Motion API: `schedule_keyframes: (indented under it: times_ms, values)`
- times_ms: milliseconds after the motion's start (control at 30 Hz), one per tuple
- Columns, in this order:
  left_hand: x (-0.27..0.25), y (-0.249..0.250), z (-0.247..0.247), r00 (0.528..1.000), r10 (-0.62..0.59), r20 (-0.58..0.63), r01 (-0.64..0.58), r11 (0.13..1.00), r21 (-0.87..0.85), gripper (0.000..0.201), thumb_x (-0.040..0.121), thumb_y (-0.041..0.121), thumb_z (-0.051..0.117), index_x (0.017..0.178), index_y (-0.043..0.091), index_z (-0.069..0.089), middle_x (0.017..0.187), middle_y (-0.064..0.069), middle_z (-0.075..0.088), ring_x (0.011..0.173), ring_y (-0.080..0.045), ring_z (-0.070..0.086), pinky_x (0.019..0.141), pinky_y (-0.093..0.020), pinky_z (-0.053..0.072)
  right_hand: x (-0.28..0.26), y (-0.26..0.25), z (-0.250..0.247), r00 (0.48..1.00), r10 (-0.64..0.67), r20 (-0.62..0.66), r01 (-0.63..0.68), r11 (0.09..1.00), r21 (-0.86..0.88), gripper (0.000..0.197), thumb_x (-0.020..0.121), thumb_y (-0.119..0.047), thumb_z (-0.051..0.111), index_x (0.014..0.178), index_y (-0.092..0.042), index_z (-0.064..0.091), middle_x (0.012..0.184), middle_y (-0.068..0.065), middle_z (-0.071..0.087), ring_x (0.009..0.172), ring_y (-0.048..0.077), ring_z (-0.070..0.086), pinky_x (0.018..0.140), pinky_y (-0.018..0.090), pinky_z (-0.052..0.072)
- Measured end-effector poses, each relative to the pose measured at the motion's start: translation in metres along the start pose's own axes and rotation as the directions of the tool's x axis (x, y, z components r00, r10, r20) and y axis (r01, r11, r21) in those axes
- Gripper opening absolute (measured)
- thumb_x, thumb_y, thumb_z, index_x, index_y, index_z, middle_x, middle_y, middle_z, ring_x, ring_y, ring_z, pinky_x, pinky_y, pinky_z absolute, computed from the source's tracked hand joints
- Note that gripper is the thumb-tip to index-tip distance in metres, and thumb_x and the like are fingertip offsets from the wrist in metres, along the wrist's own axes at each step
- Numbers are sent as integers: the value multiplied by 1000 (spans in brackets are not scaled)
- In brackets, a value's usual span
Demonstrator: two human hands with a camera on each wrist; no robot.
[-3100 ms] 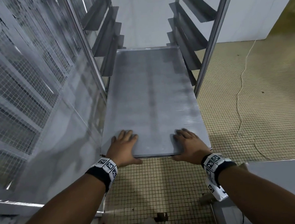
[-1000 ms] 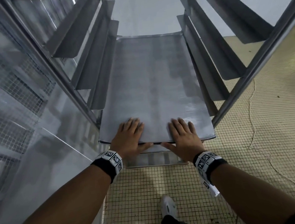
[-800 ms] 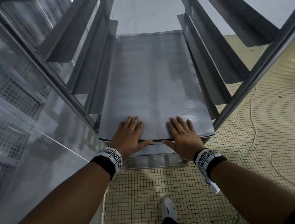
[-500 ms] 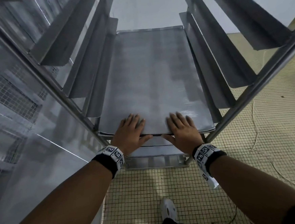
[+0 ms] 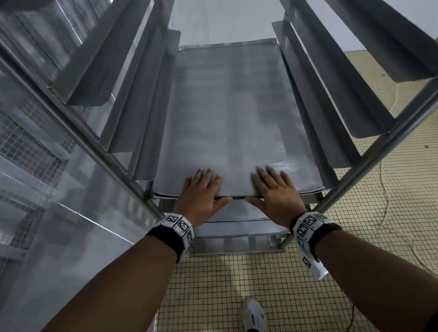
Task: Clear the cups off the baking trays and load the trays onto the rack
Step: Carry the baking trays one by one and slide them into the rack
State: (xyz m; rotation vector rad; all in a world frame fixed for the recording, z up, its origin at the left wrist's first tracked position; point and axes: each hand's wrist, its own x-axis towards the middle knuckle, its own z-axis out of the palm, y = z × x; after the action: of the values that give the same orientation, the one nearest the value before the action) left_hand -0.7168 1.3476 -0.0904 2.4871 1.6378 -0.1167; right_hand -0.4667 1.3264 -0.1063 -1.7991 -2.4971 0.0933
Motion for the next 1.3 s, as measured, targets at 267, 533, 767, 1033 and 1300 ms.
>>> schedule_keyframes:
  times_ms: [267, 533, 767, 1033, 1300]
  values:
    - [1, 6, -7, 998, -38, 50, 38, 999, -11, 85, 94, 75, 20, 159, 20, 22, 169, -7, 10, 155, -29, 3, 123, -51, 11, 1, -4, -11, 993, 61, 97, -63, 998, 20, 80, 97, -69, 22, 160, -19, 18, 168, 3, 11, 155, 24, 4, 125, 49, 5]
    - [-44, 43, -8, 998, -62, 8, 61, 996, 67, 66, 101, 47, 43, 156, 16, 25, 166, -9, 18, 152, -34, 14, 120, -51, 22, -33, -41, -28, 978, 149, 148, -163, 983, 86, 63, 105, -48, 31, 160, -21, 17, 168, 1, 11, 155, 23, 4, 124, 43, 5]
    - [-124, 87, 9, 999, 25, 41, -25, 1000, -13, 31, 94, 41, 48, 112, 20, 62, 117, -6, 66, 110, -28, 63, 79, -36, 46, -146, -69, -31, 942, 231, 242, -258, 963, 84, 40, 103, -42, 39, 131, -21, 58, 140, 3, 56, 134, 25, 46, 117, 48, 30]
    - [-187, 209, 29, 850, 417, 321, -371, 907, -198, 40, 94, 48, 60, 125, 24, 61, 121, 1, 65, 104, -20, 63, 78, -30, 46, -322, -63, -31, 848, 478, 229, -512, 851, 117, 33, 100, -44, 43, 121, -26, 61, 110, 0, 69, 94, 22, 67, 72, 35, 51]
    - [-237, 395, 40, 685, 677, 268, -627, 736, -257, 50, 92, 58, 52, 134, 31, 57, 115, 7, 69, 100, -15, 65, 88, -40, 56, -540, -18, -56, 551, 822, 139, -834, 537, 129, 37, 98, -48, 44, 119, -24, 62, 114, 2, 70, 102, 28, 66, 79, 34, 51]
